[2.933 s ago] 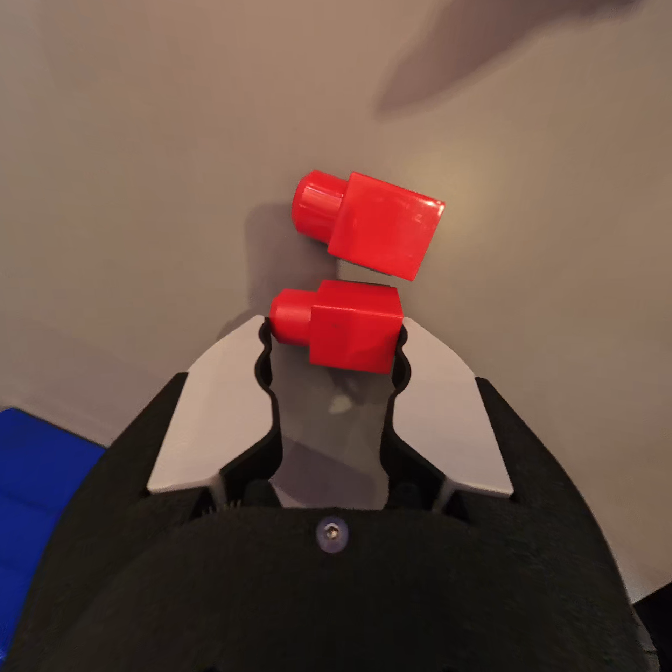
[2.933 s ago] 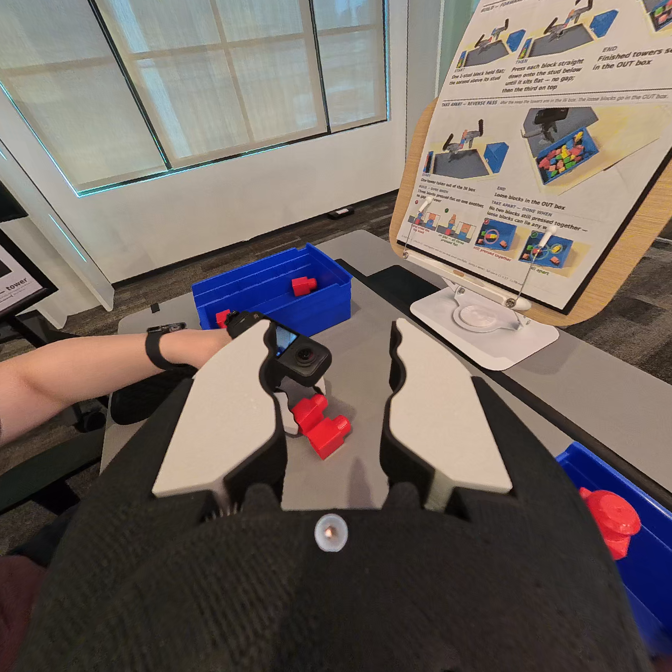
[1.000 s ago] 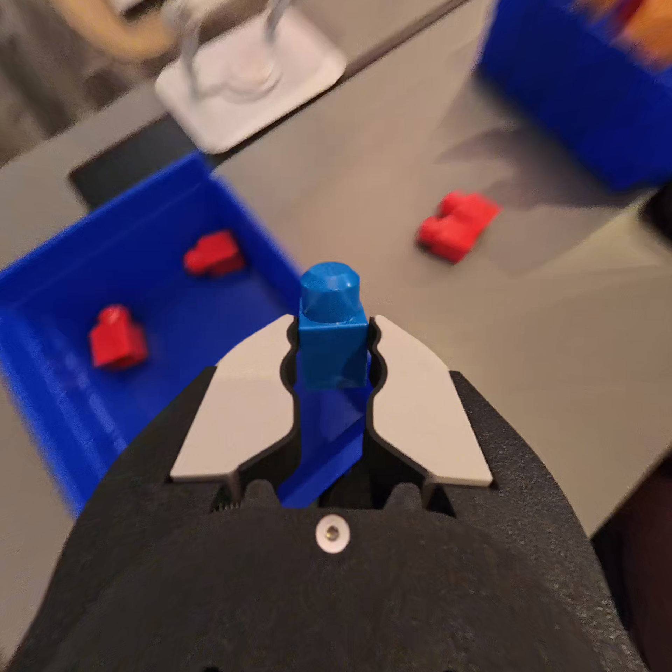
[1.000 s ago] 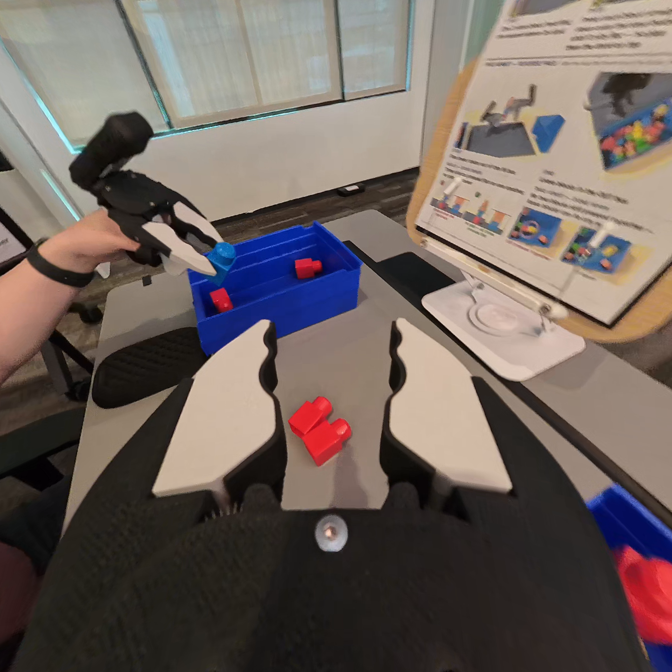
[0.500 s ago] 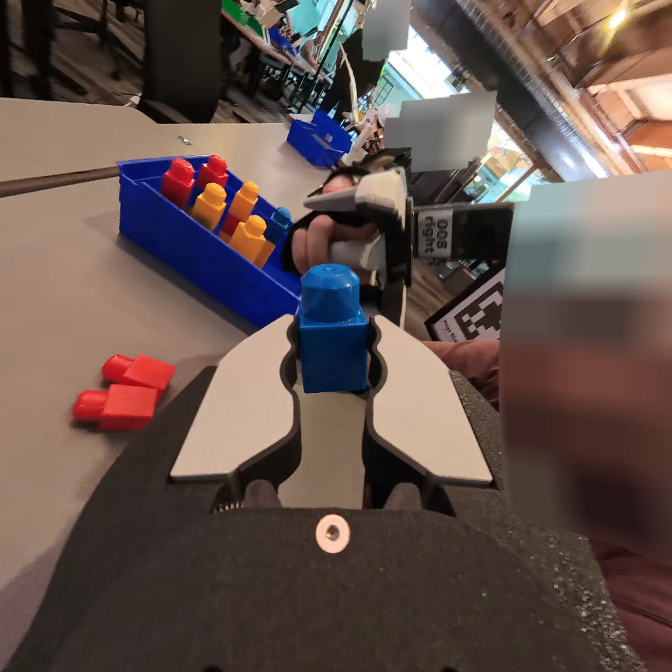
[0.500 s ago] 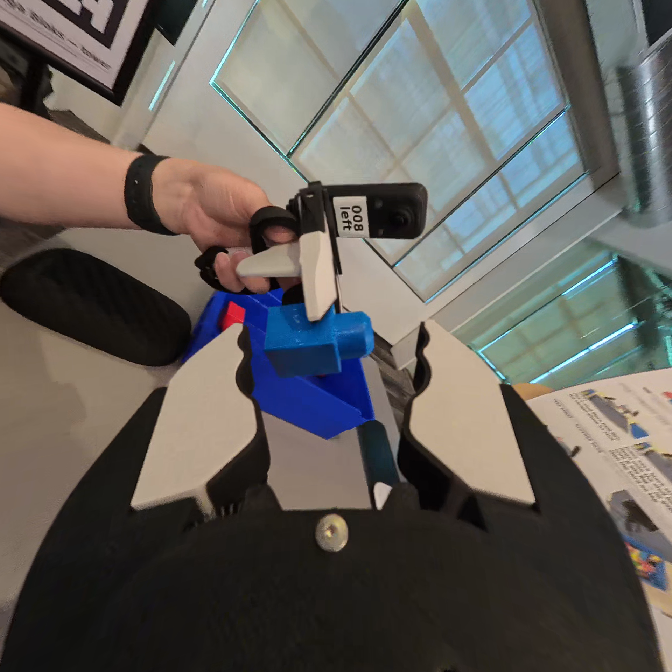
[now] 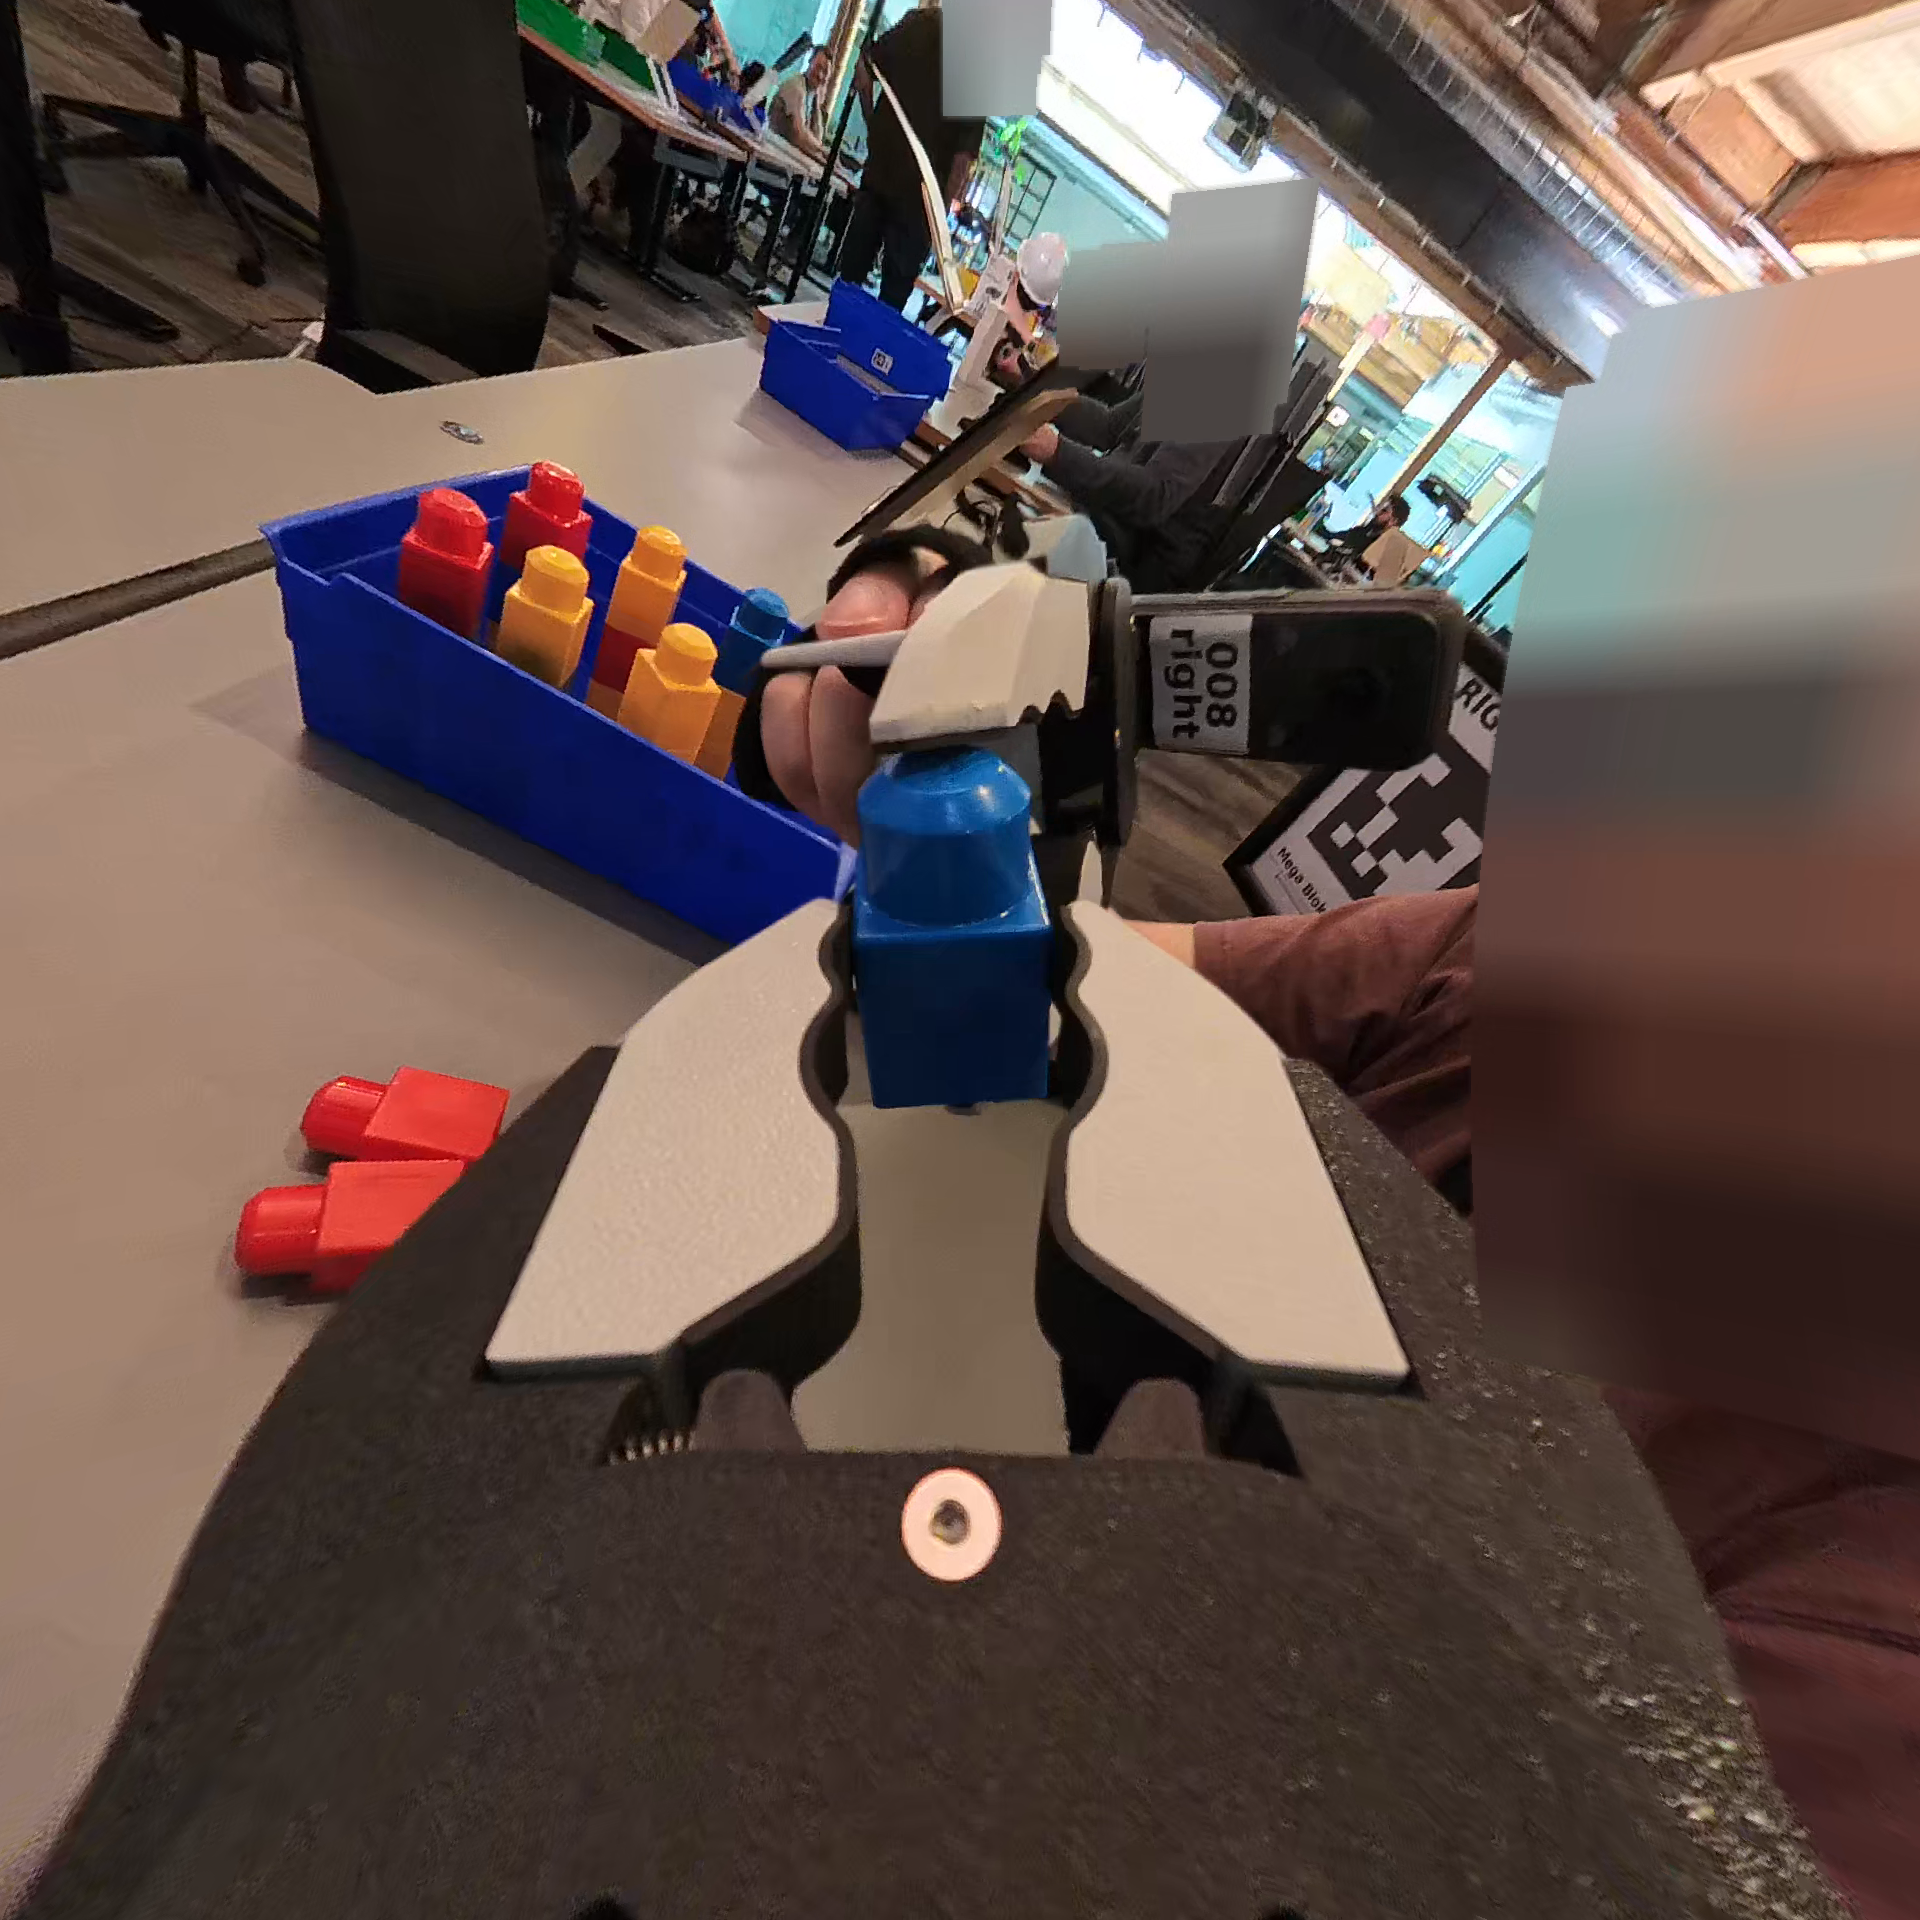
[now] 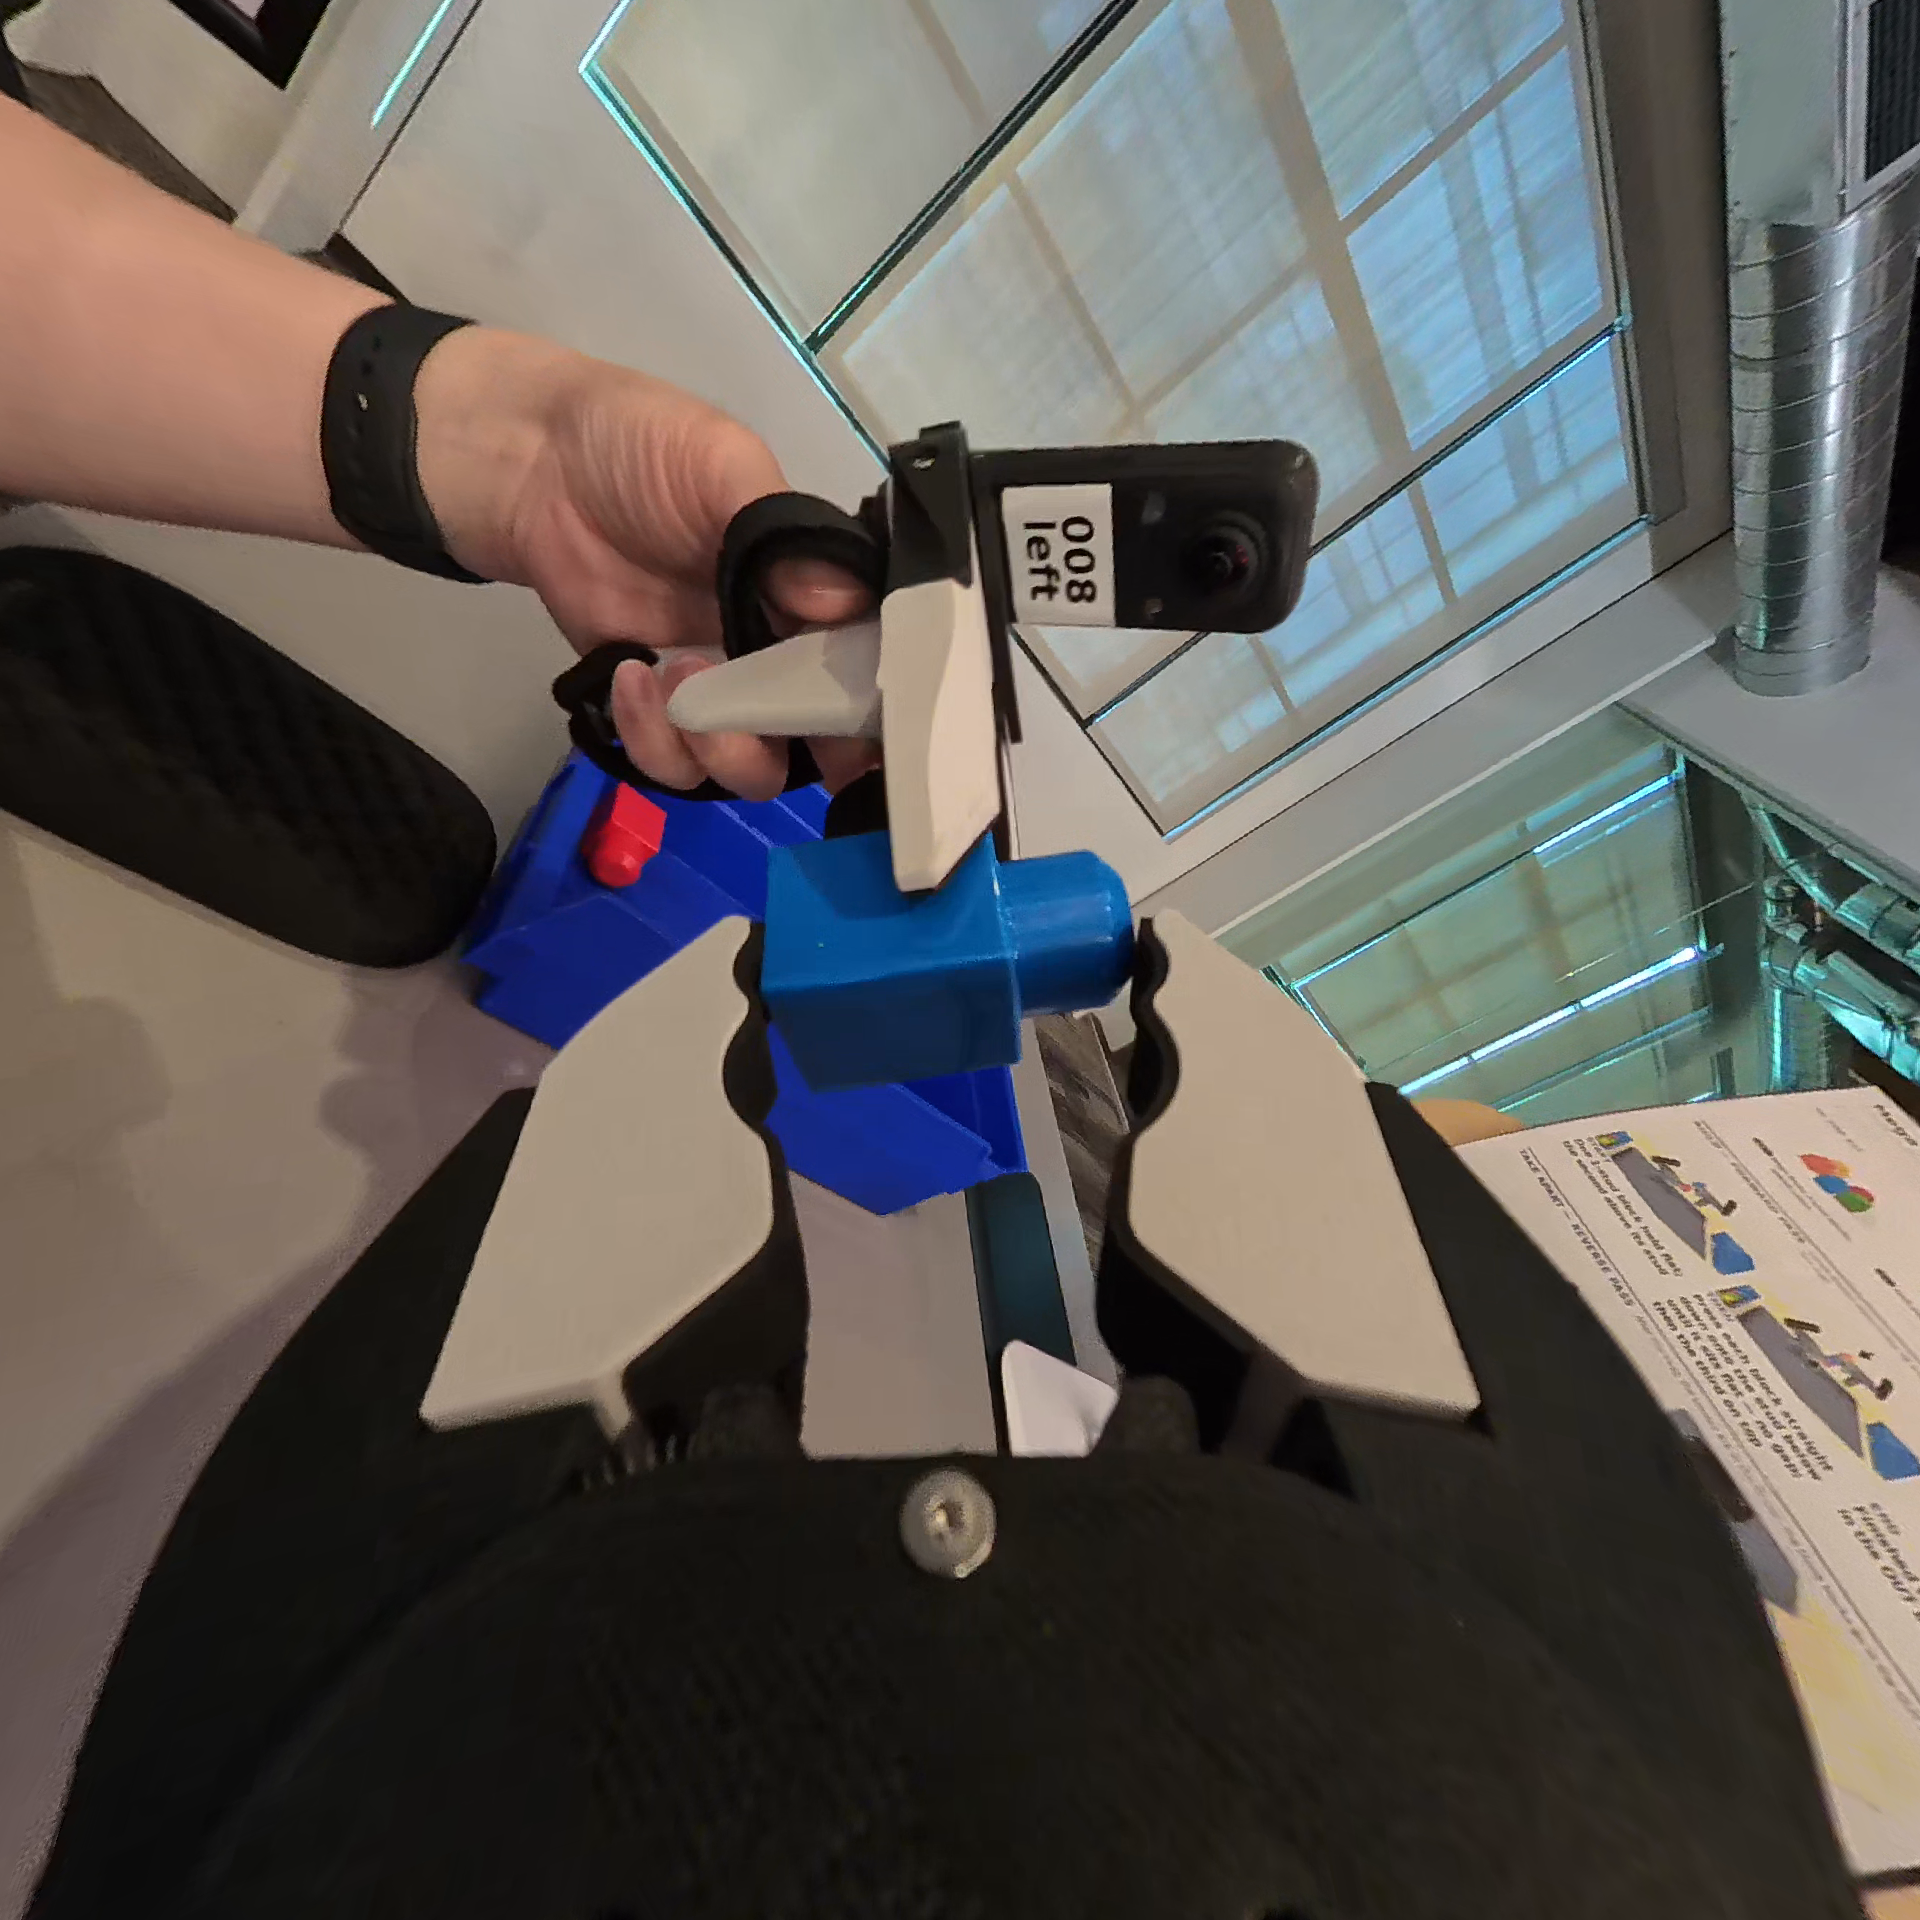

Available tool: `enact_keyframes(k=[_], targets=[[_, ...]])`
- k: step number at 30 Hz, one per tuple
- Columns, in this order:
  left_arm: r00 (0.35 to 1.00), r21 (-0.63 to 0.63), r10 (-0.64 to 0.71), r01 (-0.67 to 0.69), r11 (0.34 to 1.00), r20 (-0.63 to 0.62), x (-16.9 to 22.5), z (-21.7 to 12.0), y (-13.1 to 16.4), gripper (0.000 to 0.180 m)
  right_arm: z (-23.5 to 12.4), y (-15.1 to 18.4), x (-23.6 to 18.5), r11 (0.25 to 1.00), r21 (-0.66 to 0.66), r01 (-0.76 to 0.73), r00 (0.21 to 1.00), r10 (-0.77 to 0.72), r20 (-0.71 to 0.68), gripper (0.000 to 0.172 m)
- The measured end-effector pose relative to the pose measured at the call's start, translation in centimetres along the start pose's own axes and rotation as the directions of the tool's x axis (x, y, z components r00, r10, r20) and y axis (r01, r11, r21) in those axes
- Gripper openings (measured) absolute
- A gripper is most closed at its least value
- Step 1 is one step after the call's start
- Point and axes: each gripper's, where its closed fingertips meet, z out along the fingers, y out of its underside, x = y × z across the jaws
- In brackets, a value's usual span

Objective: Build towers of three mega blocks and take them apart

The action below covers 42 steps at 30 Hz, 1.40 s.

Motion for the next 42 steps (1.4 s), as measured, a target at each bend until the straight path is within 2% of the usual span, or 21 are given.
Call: enact_keyframes(k=[1,5,9,12,16,24,29,31,33,35,36,38,39,40,41,42], targets=[[1.000,-0.005,0.012,-0.012,1.000,0.012,0.0,0.0,0.1,0.036,0.0,0.1,-0.1,1.000,-0.011,0.018,1.000,-0.018,-0.001,0.068],[0.994,-0.034,0.081,-0.079,0.996,0.078,-0.4,-0.1,0.6,0.050,0.1,0.1,0.0,0.997,-0.033,0.076,0.997,-0.077,-0.031,0.068],[0.984,-0.082,0.113,-0.102,0.991,0.141,-1.3,0.2,1.5,0.050,0.2,0.2,0.0,0.992,-0.045,0.120,0.991,-0.123,-0.052,0.068],[0.987,-0.080,0.103,-0.093,0.992,0.125,-1.2,0.5,1.6,0.049,0.3,0.1,-0.1,0.988,-0.049,0.146,0.987,-0.149,-0.062,0.067],[0.990,-0.063,0.102,-0.096,0.993,0.095,-0.9,0.7,1.5,0.039,0.4,0.3,0.1,0.984,-0.065,0.167,0.982,-0.172,-0.083,0.068],[0.992,-0.053,0.107,-0.103,0.993,0.072,-1.3,1.0,1.3,0.036,0.4,0.9,0.4,0.987,-0.068,0.149,0.984,-0.155,-0.088,0.068],[0.988,-0.020,0.131,-0.130,0.991,0.082,-1.6,0.5,0.2,0.036,-0.2,0.8,1.2,0.995,-0.027,0.095,0.989,-0.097,-0.113,0.069],[0.976,0.009,0.173,-0.176,0.984,0.136,-2.2,-0.6,-1.3,0.036,-0.9,0.8,2.0,1.000,-0.012,0.004,0.994,-0.005,-0.108,0.071],[0.947,0.041,0.222,-0.237,0.971,0.231,-3.1,-2.1,-3.4,0.036,-1.4,1.7,3.0,0.987,-0.033,-0.156,0.984,0.153,-0.086,0.070],[0.907,0.052,0.281,-0.312,0.949,0.315,-3.8,-3.6,-5.6,0.036,-1.7,4.5,4.7,0.912,-0.140,-0.386,0.919,0.367,-0.144,0.066],[0.881,0.061,0.307,-0.350,0.935,0.359,-4.2,-4.2,-6.7,0.036,-2.0,6.6,5.0,0.829,-0.222,-0.514,0.857,0.483,-0.182,0.060],[0.832,0.060,0.340,-0.405,0.913,0.439,-5.0,-5.4,-8.5,0.036,-2.7,10.9,3.7,0.561,-0.369,-0.742,0.661,0.704,-0.260,0.050],[0.811,0.057,0.348,-0.421,0.905,0.471,-5.5,-5.8,-9.1,0.036,-3.1,12.7,2.1,0.411,-0.435,-0.801,0.555,0.781,-0.285,0.040],[0.794,0.058,0.351,-0.434,0.899,0.496,-5.8,-6.1,-9.5,0.036,-3.4,14.3,0.5,0.287,-0.500,-0.817,0.479,0.820,-0.312,0.038],[0.786,0.064,0.352,-0.442,0.895,0.508,-6.1,-6.3,-9.7,0.036,-3.7,16.0,-0.8,0.205,-0.556,-0.805,0.452,0.820,-0.352,0.036],[0.787,0.073,0.349,-0.444,0.893,0.508,-6.3,-6.3,-9.5,0.036,-4.1,17.8,-1.7,0.157,-0.603,-0.782,0.469,0.786,-0.403,0.033]])
